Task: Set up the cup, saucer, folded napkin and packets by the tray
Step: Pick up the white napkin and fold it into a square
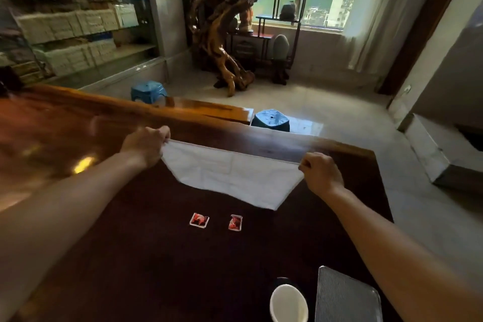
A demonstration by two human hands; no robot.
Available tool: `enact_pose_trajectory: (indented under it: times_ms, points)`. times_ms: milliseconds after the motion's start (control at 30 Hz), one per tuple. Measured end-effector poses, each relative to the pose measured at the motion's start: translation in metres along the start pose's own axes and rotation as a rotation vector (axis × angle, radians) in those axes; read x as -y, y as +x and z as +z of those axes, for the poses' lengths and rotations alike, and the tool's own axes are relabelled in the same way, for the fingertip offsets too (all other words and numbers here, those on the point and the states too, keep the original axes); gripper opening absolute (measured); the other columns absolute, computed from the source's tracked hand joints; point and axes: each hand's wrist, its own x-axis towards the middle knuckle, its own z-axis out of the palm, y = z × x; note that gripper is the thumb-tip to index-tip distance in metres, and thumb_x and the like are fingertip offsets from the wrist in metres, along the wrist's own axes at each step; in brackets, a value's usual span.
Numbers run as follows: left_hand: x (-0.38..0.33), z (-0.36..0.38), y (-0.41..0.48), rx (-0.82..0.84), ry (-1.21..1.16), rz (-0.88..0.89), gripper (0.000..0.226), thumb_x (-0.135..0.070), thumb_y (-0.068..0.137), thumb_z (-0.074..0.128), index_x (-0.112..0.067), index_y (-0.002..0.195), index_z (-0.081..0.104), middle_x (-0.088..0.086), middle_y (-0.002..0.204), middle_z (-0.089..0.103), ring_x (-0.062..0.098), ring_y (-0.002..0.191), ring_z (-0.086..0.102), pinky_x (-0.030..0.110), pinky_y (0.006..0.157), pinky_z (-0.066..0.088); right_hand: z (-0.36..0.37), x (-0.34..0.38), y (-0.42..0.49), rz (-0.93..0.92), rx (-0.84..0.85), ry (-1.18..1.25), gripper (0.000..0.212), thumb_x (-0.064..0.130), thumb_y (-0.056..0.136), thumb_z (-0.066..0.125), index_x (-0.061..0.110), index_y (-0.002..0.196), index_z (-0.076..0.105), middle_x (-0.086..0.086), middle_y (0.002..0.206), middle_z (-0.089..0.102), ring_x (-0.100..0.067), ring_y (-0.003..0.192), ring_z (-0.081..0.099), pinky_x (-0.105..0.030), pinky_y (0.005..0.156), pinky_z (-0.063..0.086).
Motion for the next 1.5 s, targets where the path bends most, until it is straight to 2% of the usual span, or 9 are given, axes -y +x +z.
enact_pose_trajectory:
  times_ms: [167, 267, 333, 500, 633, 733, 967, 1300, 1500]
  points:
    - [0.02, 0.042, -0.083, 0.239, 0.043, -0.081, 0.023, -0.003, 0.087, 0.047, -0.023, 0.097, 0.054, 0.007, 0.092, 0.067, 0.03, 0.078, 0.061, 0.035, 0.064, 0.04, 0.054, -0.007, -0.066, 0.048, 0.219, 0.03, 0.018, 0.019, 0.089, 0.058, 0.02, 0.072, 0.063, 0.006, 0.079, 0.057, -0.023, 0.075, 0.058, -0.033, 0.062, 0.04]
    - [0.03, 0.066, -0.129, 0.369, 0.062, -0.113, 0.025, -0.003, 0.087, 0.046, -0.025, 0.094, 0.054, 0.002, 0.085, 0.062, 0.025, 0.076, 0.058, 0.034, 0.063, 0.04, 0.083, -0.011, -0.111, 0.052, 0.319, 0.013, 0.017, 0.017, 0.09, 0.057, 0.018, 0.074, 0.062, 0.004, 0.082, 0.059, -0.024, 0.076, 0.06, -0.036, 0.065, 0.048]
    - [0.035, 0.085, -0.156, 0.429, 0.058, -0.156, 0.026, -0.002, 0.086, 0.045, -0.026, 0.091, 0.055, 0.0, 0.082, 0.06, 0.024, 0.076, 0.058, 0.034, 0.061, 0.041, 0.102, -0.013, -0.138, 0.064, 0.391, -0.005, 0.016, 0.014, 0.09, 0.055, 0.016, 0.076, 0.063, 0.0, 0.086, 0.06, -0.026, 0.079, 0.06, -0.039, 0.069, 0.05]
    - [0.043, 0.126, -0.21, 0.55, 0.053, -0.216, 0.023, -0.004, 0.09, 0.045, -0.025, 0.088, 0.055, -0.002, 0.079, 0.06, 0.019, 0.073, 0.06, 0.037, 0.065, 0.052, 0.143, -0.02, -0.191, 0.057, 0.523, -0.055, 0.018, 0.015, 0.094, 0.051, 0.015, 0.077, 0.059, 0.002, 0.085, 0.056, -0.022, 0.076, 0.057, -0.038, 0.067, 0.048]
    - [0.052, 0.148, -0.227, 0.615, 0.041, -0.236, 0.019, -0.009, 0.087, 0.05, -0.027, 0.083, 0.051, -0.003, 0.078, 0.059, 0.017, 0.069, 0.057, 0.034, 0.06, 0.048, 0.16, -0.025, -0.204, 0.056, 0.559, -0.075, 0.021, 0.017, 0.095, 0.051, 0.014, 0.076, 0.059, 0.003, 0.081, 0.055, -0.02, 0.071, 0.056, -0.036, 0.062, 0.047]
    - [0.06, 0.162, -0.221, 0.619, -0.025, -0.286, 0.018, -0.013, 0.092, 0.05, -0.027, 0.081, 0.053, -0.002, 0.08, 0.061, 0.018, 0.071, 0.058, 0.035, 0.06, 0.048, 0.168, -0.027, -0.197, 0.078, 0.583, -0.089, 0.021, 0.021, 0.096, 0.051, 0.015, 0.079, 0.061, 0.003, 0.083, 0.055, -0.021, 0.074, 0.056, -0.037, 0.064, 0.047]
    - [0.075, 0.192, -0.161, 0.568, -0.152, -0.374, 0.013, -0.022, 0.098, 0.05, -0.022, 0.089, 0.061, 0.001, 0.09, 0.063, 0.023, 0.083, 0.06, 0.042, 0.074, 0.054, 0.189, -0.026, -0.134, 0.148, 0.569, -0.081, 0.019, 0.019, 0.096, 0.051, 0.019, 0.087, 0.068, 0.001, 0.091, 0.06, -0.023, 0.083, 0.058, -0.036, 0.068, 0.049]
    - [0.103, 0.254, -0.074, 0.583, -0.298, -0.458, 0.018, -0.026, 0.099, 0.051, -0.019, 0.086, 0.061, 0.006, 0.088, 0.065, 0.024, 0.078, 0.061, 0.043, 0.073, 0.055, 0.242, -0.014, -0.044, 0.253, 0.575, -0.142, 0.023, 0.014, 0.096, 0.048, 0.022, 0.081, 0.064, 0.004, 0.087, 0.059, -0.018, 0.076, 0.058, -0.036, 0.065, 0.053]
    - [0.113, 0.296, -0.033, 0.621, -0.326, -0.462, 0.017, -0.026, 0.099, 0.052, -0.02, 0.086, 0.061, 0.003, 0.083, 0.064, 0.02, 0.074, 0.059, 0.038, 0.065, 0.05, 0.285, -0.024, -0.005, 0.399, 0.548, -0.092, 0.021, 0.016, 0.098, 0.051, 0.02, 0.081, 0.062, 0.002, 0.086, 0.062, -0.016, 0.074, 0.058, -0.029, 0.055, 0.04]
